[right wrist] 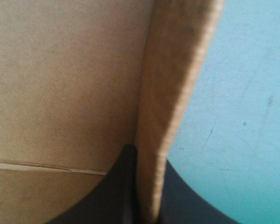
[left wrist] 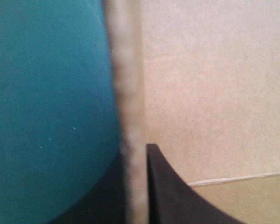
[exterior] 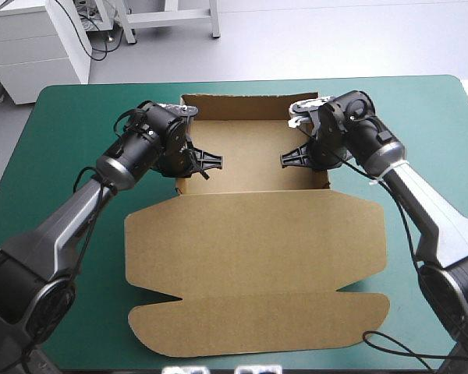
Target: Fold the box
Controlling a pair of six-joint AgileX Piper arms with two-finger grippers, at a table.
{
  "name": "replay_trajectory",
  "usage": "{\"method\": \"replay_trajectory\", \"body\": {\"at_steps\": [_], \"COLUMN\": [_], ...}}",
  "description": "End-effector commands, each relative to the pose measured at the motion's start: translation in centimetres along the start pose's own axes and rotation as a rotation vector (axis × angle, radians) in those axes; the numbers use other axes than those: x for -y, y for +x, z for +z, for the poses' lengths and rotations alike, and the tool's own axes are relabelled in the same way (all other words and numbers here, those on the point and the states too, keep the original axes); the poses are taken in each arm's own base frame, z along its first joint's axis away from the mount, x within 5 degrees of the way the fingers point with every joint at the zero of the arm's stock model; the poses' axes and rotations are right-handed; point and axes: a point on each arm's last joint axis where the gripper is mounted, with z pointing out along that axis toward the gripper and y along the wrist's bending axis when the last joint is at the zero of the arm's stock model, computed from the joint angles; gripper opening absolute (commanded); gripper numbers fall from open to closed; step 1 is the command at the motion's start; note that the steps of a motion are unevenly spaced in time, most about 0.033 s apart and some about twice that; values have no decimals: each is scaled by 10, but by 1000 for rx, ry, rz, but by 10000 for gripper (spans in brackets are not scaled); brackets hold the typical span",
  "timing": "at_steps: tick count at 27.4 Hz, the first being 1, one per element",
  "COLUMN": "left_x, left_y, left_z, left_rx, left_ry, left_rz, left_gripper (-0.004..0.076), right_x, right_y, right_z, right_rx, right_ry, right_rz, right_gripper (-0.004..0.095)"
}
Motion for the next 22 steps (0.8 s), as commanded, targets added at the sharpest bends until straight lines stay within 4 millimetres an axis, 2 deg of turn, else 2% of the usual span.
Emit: {"method": "replay_trajectory", "body": {"at_steps": [1, 3, 8, 15, 19, 22], "left_x": [-4, -6, -14, -16, -16, -22], "left_y": [-7, -9, -14, -16, -16, -18], "left_z": [-3, 13, 39, 54, 57, 57], "left_rx": [-15, -74, -145, -158, -162, -138], "left_ry": [19, 52, 76, 11, 8, -60], "left_rz": [24, 62, 6, 25, 32, 70], "left_gripper": [-7, -7, -8, -8, -8, -8], "right_x": [0, -1, -5, -8, -11, -11], "right_y": [-4, -6, -7, -8, -9, -8], "right_z": [-9, 1, 24, 43, 44, 43], "right_rx": [36, 17, -40, -82, -75, -84], "right_ry": [6, 9, 9, 2, -31, -31], "right_rz": [-43, -50, -75, -85, -83, -85], "right_gripper": [-14, -14, -19, -19, -19, -19]}}
